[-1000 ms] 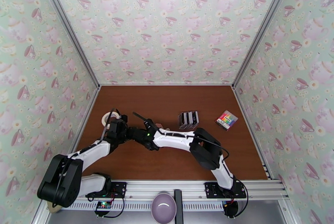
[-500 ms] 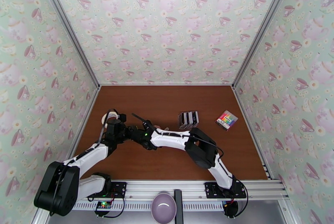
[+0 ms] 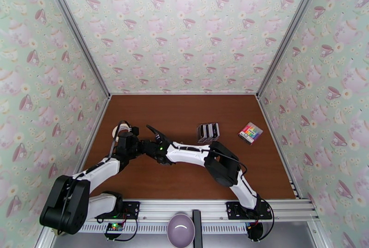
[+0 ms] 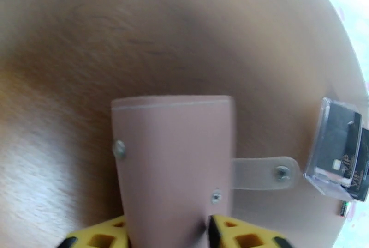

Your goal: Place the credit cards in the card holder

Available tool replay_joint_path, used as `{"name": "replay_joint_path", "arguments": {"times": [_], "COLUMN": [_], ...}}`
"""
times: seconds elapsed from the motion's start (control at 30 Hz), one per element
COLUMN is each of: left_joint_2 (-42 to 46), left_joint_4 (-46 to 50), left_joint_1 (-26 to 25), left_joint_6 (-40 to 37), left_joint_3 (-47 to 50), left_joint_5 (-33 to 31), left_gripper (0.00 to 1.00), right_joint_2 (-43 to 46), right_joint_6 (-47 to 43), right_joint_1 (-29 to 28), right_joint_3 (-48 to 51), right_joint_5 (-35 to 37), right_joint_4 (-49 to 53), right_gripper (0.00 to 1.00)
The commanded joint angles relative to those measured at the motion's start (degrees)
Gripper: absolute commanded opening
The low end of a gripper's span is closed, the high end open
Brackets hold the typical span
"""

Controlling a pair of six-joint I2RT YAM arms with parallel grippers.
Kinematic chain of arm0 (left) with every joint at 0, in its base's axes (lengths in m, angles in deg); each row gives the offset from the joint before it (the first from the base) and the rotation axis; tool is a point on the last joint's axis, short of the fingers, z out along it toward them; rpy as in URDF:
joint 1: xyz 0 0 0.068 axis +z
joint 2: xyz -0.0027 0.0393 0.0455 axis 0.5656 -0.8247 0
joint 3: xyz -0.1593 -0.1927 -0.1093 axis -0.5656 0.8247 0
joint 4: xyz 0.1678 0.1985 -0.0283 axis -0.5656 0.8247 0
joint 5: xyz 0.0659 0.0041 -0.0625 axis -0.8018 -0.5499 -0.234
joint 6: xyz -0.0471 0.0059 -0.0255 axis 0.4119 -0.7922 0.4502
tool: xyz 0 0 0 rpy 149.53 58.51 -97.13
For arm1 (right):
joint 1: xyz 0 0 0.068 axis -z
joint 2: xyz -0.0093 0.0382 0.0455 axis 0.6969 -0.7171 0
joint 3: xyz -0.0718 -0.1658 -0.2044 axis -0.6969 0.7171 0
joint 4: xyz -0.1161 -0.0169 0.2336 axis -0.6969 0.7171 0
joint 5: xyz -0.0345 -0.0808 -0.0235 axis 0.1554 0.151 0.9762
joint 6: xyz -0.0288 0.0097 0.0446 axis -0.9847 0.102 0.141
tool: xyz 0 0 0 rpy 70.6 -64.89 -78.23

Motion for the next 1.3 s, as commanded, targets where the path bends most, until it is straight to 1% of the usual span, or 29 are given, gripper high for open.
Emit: {"name": "replay_joint_path", "arguments": {"times": [0.0,0.2,0.37,0.47,0.53,0.67,0.77,0.97,1.07,1.27], "left_joint_2": [-0.9,-1.5,-2.5,-4.0,-4.9,-6.4,-7.5,-13.9,-16.5,-17.2], "left_joint_4": [-0.6,-0.6,-1.5,-3.0,-3.0,-1.1,-0.5,-1.1,-1.5,-0.9], "left_joint_1": [0.3,0.2,0.3,0.0,-1.5,-6.4,-8.7,-10.8,-11.4,-12.3], "left_joint_6": [0.5,0.4,0.3,0.3,-0.2,-2.4,-3.3,-3.0,-2.7,-3.2], "left_joint_3": [-0.1,-0.2,-0.4,-0.7,-1.4,-4.1,-5.3,-8.1,-9.2,-10.0], "left_joint_5": [1.5,2.0,3.4,5.3,5.8,4.2,3.9,7.1,8.8,8.5], "left_gripper": [0.32,0.32,0.32,0.32,0.32,0.33,0.33,0.36,0.37,0.37], "right_joint_2": [1.0,3.6,8.8,12.3,14.4,17.9,20.4,23.8,24.5,24.3], "right_joint_6": [0.6,1.0,1.4,1.6,1.3,-0.1,-0.5,1.1,2.0,2.3], "right_joint_1": [-0.1,0.4,1.4,2.7,3.8,7.0,9.7,15.0,16.7,18.5], "right_joint_3": [0.7,1.8,4.4,6.5,8.1,11.9,14.8,22.2,25.1,27.4], "right_joint_5": [-3.0,-5.4,-7.3,-8.6,-9.7,-12.6,-14.6,-22.4,-25.9,-29.0], "right_joint_4": [-1.8,-3.4,-5.7,-7.0,-8.2,-10.7,-12.3,-19.0,-22.4,-26.1], "right_gripper": [0.54,0.58,0.58,0.58,0.57,0.55,0.53,0.54,0.55,0.55]}}
